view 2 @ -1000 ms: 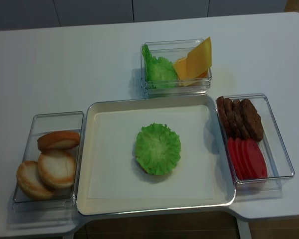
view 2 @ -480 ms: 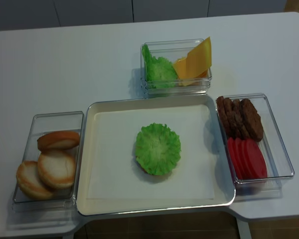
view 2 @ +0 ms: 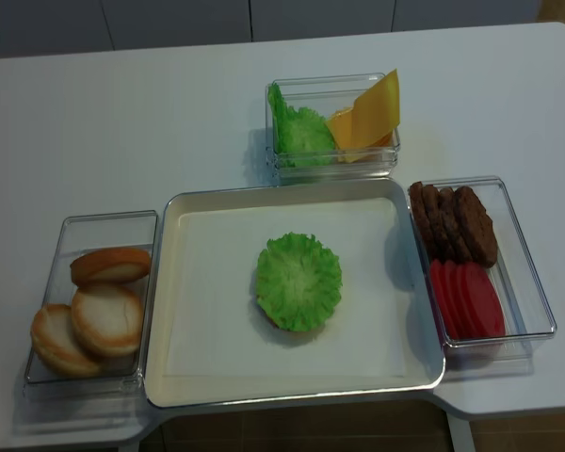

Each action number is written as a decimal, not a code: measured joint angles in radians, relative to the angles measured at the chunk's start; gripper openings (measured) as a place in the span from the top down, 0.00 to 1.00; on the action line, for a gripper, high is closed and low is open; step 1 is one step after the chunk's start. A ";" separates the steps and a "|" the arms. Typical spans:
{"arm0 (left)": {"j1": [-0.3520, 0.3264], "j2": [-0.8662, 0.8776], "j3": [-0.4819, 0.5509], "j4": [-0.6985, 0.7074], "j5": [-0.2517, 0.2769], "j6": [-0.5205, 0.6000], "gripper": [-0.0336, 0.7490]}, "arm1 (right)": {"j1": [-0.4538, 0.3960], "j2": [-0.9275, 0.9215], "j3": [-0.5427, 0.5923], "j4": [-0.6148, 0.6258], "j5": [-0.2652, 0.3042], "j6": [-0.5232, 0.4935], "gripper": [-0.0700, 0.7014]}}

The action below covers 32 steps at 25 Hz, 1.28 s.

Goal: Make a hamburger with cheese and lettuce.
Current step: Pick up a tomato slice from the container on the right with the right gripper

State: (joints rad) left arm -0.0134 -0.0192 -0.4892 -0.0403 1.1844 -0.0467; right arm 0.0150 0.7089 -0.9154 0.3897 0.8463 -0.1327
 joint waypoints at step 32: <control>0.000 0.000 0.000 0.000 0.000 0.000 0.44 | 0.556 0.729 -0.180 -0.617 0.210 0.645 0.50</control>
State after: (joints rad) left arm -0.0134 -0.0192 -0.4892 -0.0403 1.1844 -0.0467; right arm 0.5705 1.4380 -1.0954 -0.2275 1.0563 0.5120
